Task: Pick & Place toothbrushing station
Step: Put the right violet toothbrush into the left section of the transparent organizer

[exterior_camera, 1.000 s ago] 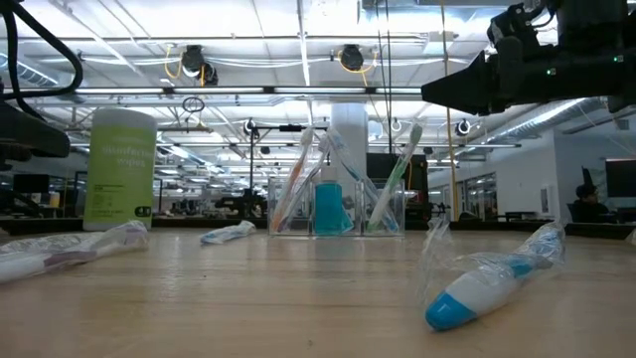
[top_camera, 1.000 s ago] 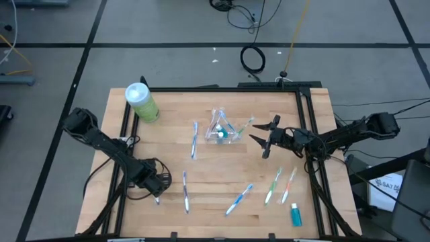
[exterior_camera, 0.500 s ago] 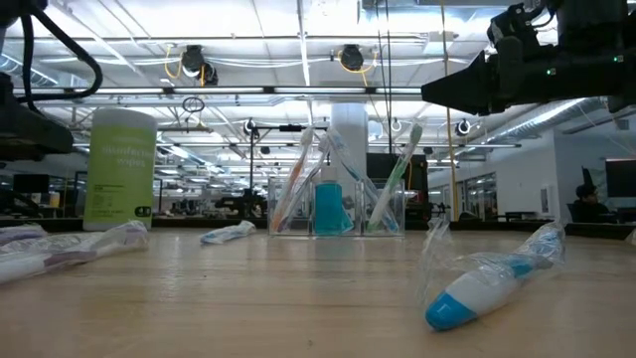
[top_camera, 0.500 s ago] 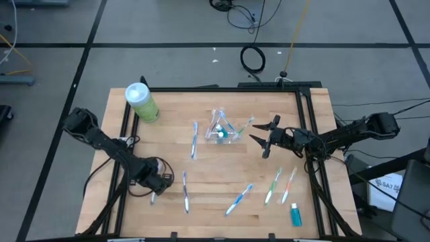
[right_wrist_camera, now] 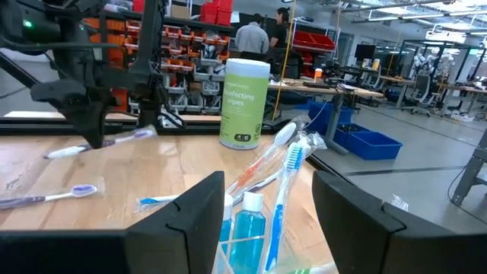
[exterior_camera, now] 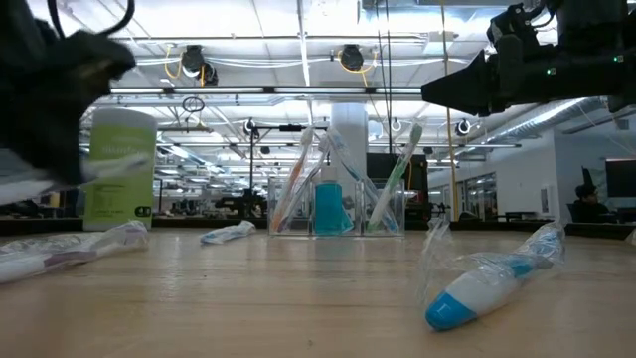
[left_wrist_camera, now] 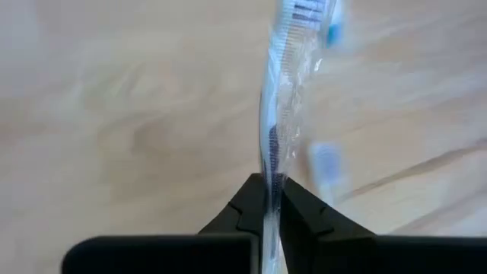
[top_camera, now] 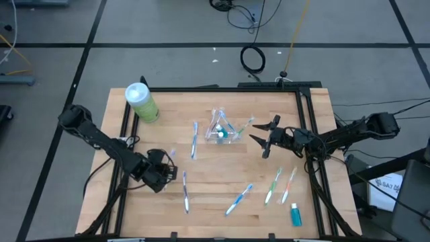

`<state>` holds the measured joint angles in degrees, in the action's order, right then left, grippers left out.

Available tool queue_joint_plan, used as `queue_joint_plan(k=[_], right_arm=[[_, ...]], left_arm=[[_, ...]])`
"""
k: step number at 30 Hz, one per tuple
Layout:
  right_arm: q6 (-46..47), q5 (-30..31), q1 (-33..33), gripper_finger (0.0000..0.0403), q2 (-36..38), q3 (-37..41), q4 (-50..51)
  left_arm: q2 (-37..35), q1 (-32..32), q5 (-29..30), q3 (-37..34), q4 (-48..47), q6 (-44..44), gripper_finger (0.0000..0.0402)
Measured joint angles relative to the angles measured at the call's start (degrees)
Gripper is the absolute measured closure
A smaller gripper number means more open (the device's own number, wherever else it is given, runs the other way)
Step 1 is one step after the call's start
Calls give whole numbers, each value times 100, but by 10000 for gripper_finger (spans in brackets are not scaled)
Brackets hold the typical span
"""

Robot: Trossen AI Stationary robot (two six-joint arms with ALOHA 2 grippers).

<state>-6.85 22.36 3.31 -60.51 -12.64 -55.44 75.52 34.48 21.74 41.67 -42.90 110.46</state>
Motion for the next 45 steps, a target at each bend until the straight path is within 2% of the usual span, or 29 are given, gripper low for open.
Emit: queue_joint_plan(k=[3,6,9,11,15,20,24,27,34,39,45], right_arm=[[19,0,0,209,0,0,0],[155,-1,0,209,0,0,0],[283,1,0,209,0,0,4],[301,1,0,209,0,0,7],[301,1,0,209,0,0,9],[301,-1,0,211,0,0,9],[301,-1,0,211,0,0,9],[301,1,0,213,0,0,9],[301,-1,0,211,2,0,54],[299,0,0,214,2,0,51],[299,1,0,213,2,-2,48]], left_arm=[[-59,-17,527,149,-2,-444,373],[-59,-126,1025,310,147,-1078,385],[-59,-300,1588,380,692,-1945,394],[-59,-464,1759,382,1223,-2637,388],[-59,-848,1909,382,2420,-4219,380],[-60,-1369,1948,382,4110,-6341,395],[-61,-1792,1617,384,5206,-7889,385],[-32,-2133,1230,389,5668,-8792,379],[-15,-2855,1139,391,5761,-9393,396],[49,-3267,1147,391,5849,-9605,380],[684,-3506,1006,391,6524,-9720,395]])
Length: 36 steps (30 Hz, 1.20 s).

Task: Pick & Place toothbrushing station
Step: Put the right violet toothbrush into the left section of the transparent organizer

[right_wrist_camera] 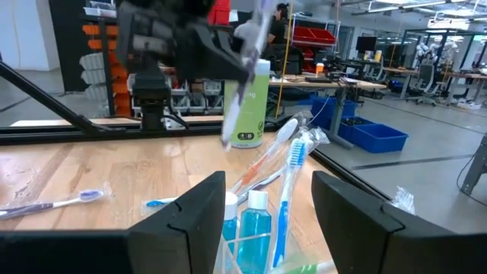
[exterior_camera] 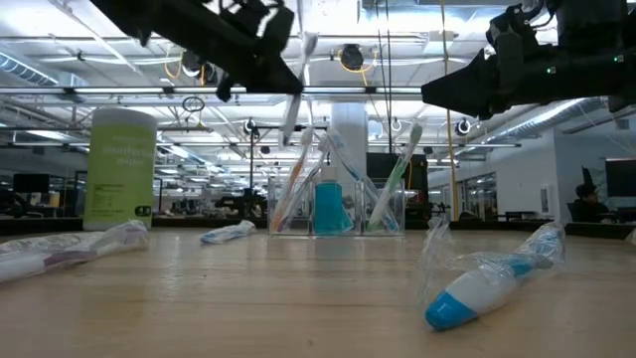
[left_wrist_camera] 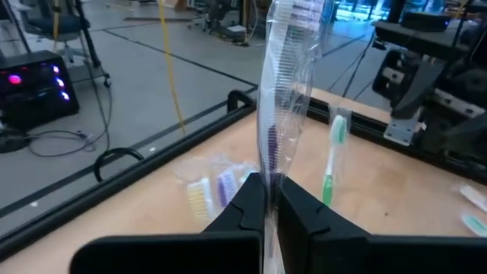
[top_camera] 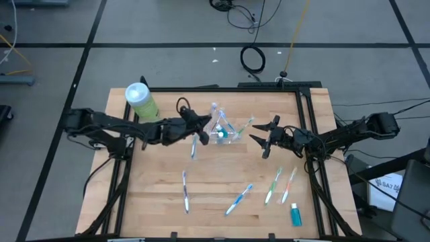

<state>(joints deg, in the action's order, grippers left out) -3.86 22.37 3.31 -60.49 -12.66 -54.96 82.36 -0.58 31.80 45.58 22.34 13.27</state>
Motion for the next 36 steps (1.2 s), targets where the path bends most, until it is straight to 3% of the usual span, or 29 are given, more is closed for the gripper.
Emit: queue_joint_plan(k=[8,13,21,30,36], right_arm=[[0,-1,0,217,0,0,75],[2,0,0,218,-2,0,202],[20,-2,15,218,-2,0,212],[24,-6,15,219,0,0,212],[24,-7,15,222,0,0,212]], left_arm=[[971,-158,-241,0,757,170,379],[1281,-168,-183,0,791,434,396],[1638,-166,-104,0,609,1213,371],[1871,-164,16,0,395,1555,395],[1871,-166,-6,0,370,1564,346]])
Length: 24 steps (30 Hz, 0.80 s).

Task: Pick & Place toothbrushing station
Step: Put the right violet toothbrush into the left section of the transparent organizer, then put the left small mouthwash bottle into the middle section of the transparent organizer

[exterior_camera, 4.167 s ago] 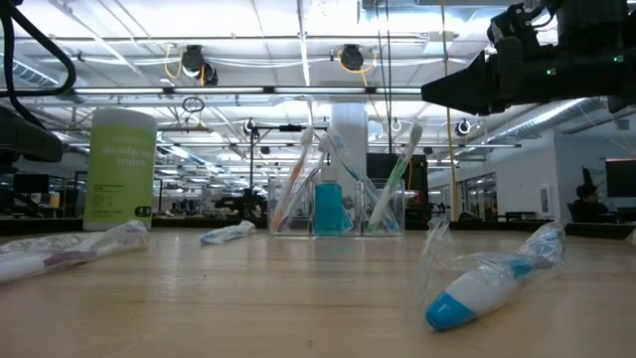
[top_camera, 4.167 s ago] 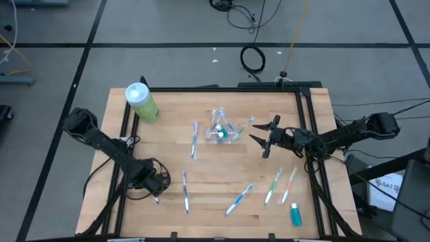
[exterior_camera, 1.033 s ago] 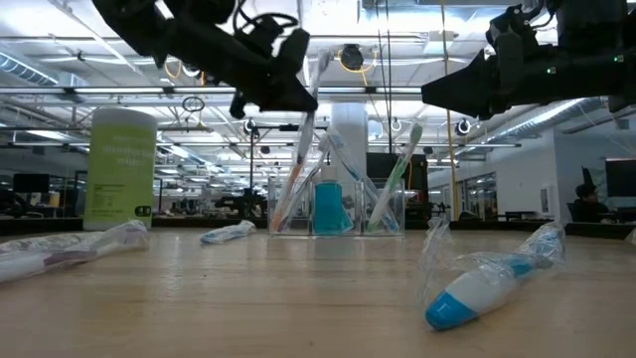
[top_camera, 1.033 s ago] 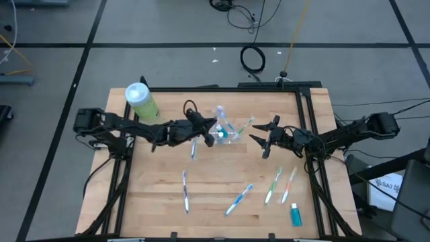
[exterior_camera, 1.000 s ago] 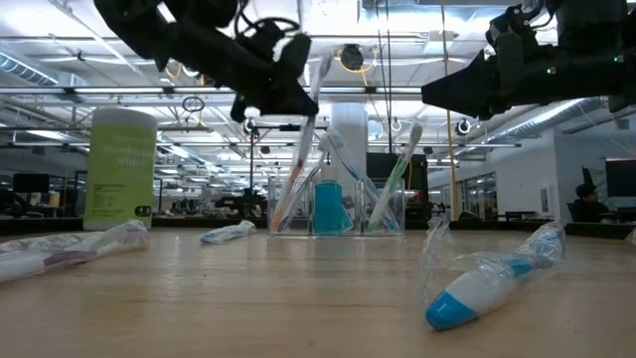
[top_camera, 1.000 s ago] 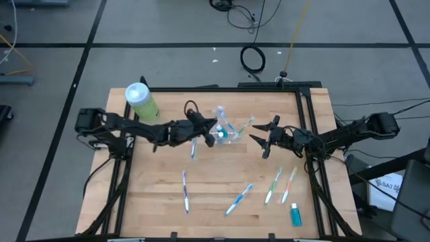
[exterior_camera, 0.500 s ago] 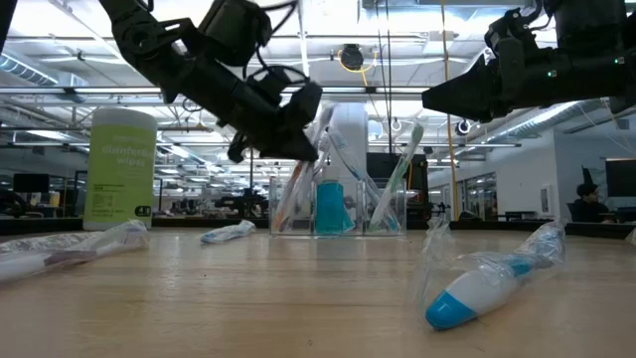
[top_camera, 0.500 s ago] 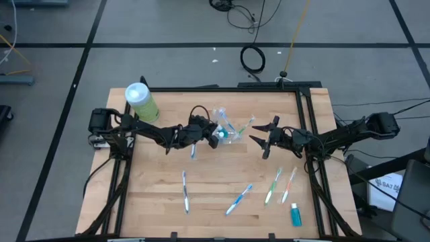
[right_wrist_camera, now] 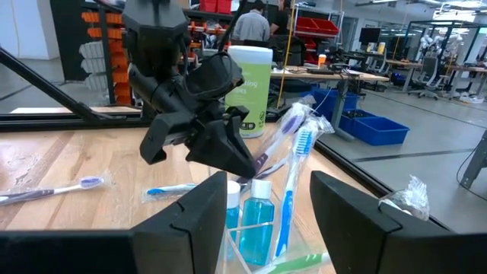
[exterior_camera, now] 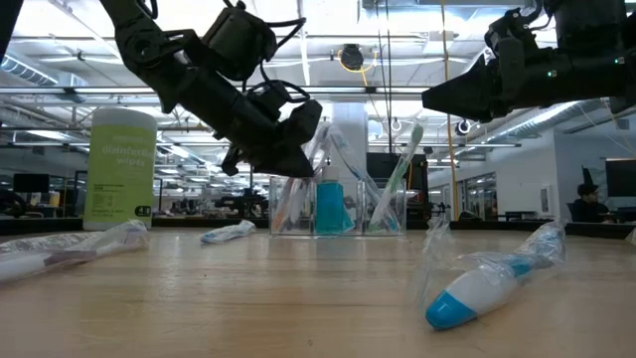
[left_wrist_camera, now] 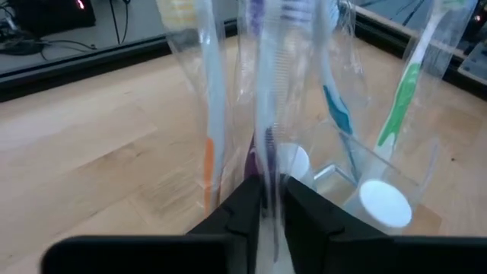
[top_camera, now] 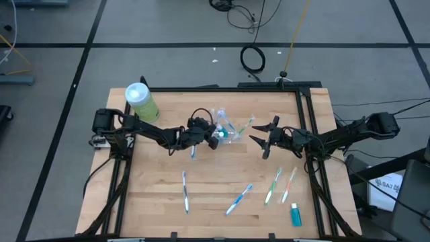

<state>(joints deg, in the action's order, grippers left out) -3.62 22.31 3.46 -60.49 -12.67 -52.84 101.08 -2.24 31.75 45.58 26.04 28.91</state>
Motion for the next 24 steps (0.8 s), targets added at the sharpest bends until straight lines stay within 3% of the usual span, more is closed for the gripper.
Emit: queue_joint_plan(k=[5,24], right_arm=[[0,0,0,222,0,0,0],[256,-9,2,224,0,2,0]], left_arm=[[0,1,-66,0,-97,39,317],[-4,11,-374,0,-89,-161,313]])
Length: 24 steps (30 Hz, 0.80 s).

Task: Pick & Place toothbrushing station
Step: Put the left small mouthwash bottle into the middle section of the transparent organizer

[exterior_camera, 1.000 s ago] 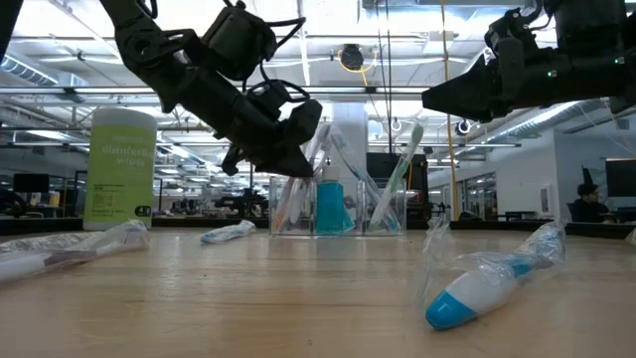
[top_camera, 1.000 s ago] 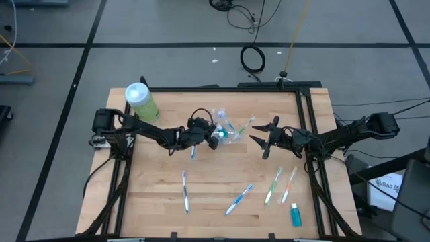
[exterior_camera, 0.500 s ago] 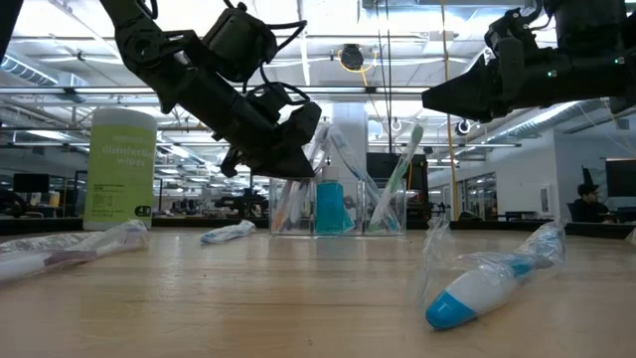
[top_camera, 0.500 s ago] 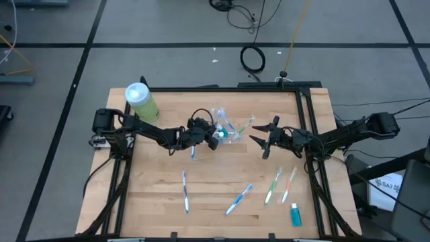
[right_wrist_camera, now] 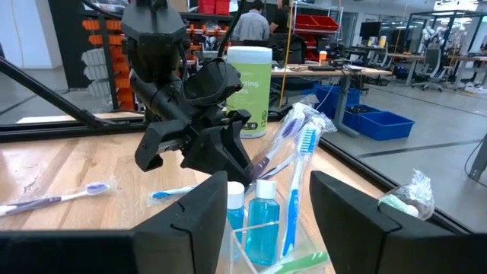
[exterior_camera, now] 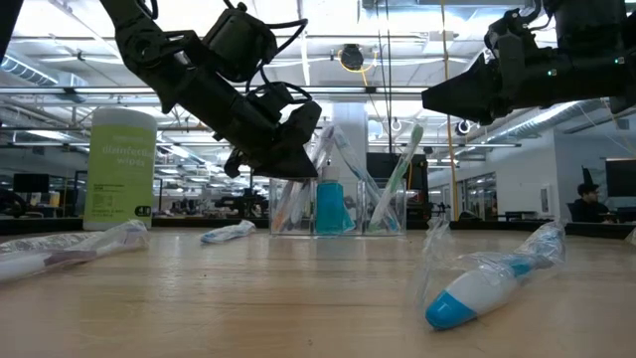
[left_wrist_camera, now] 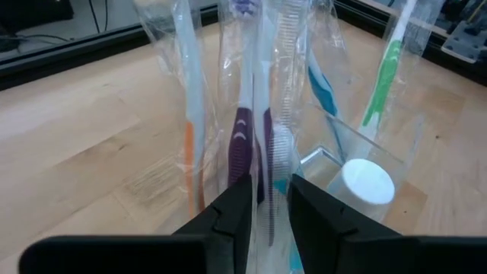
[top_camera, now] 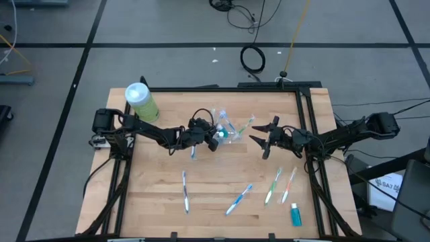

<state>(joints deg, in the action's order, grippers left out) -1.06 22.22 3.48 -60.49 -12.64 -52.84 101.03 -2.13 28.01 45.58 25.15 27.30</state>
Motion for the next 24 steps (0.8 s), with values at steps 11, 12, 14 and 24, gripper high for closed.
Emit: queue_joint_plan(k=[11,12,14,24], right_arm=[[107,-4,0,216,-2,0,0],[107,-4,0,216,0,0,0],[107,-4,0,215,0,0,0],[107,-8,0,215,-1,0,2]], left_arm=[[-7,-151,-274,0,2,-14,313],[-7,-161,-277,0,2,-14,313],[-7,-183,-298,0,2,-14,313],[-41,-240,-575,-2,11,-530,259]])
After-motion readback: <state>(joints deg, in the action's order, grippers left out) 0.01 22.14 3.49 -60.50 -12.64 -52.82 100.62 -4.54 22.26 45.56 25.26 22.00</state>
